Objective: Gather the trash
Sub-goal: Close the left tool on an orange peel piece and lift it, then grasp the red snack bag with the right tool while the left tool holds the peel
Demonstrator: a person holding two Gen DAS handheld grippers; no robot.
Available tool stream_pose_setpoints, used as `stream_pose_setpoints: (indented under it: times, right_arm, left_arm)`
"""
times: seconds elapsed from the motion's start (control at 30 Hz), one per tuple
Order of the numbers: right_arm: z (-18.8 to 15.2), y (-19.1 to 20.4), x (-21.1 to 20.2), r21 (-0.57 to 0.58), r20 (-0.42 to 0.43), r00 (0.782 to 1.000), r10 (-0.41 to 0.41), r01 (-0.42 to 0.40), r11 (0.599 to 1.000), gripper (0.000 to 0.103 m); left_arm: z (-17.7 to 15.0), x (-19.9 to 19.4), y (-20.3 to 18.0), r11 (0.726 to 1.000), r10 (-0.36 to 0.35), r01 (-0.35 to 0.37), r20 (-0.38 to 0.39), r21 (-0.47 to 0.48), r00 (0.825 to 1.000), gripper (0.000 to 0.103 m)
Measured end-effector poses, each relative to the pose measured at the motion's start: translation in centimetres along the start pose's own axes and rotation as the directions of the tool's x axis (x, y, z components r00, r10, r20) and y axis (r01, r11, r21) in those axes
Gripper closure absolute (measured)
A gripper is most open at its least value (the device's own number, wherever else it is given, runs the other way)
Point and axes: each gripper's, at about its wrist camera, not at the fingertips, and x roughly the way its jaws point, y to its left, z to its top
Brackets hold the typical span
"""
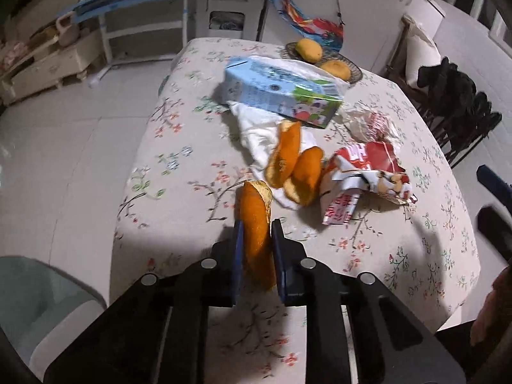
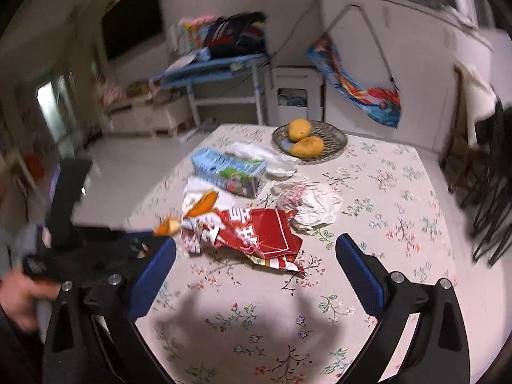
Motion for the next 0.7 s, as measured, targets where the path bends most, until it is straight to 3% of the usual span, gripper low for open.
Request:
stream_pose_setpoints:
  times: [0.2,0.47,0.6,0.63,0.7]
  right_arm:
    - [-0.2,3.4,3.2,-0.229,-0.061,0.998,-0.031,0.016,0.973,0.01]
    - [-0.4,3.9,7.1,-0.279,-0.138,0.988,-0.065,0.024,0.96,0.04]
    - [-0.5,3.0,8.1,-0.218,-0.184,0.982,-0.029,-0.012,0.976,0.082]
    - [-0.4,3.1,7.9,-0.205,-0.179,0.984,-0.021,-0.016,0.979,0.089]
    - [-0.2,2.3,7.2,-0.136,-0.16,0.987,0.026,-0.048,0.99,0.092]
  left_arm:
    - [-0.2,0.5,-0.3,0.999,0.014,-0.013,-0.021,0.031,1.0,0.082]
    - [0.1,0.8,-0.3,0.999,0.03,-0.03,-0.012,0.042,0.999,0.081]
    - [0.1,0.7,-1.0,0.996,0.03,-0.03,-0.009,0.081,1.0,0.085]
    - [0.0,0.5,-1.2,0.996,0.027,-0.026,-0.007,0.09,1.0,0.086]
    - [-0.1,0.2,-1.7,0.993,0.037,-0.038,0.009,0.113,0.999,0.086]
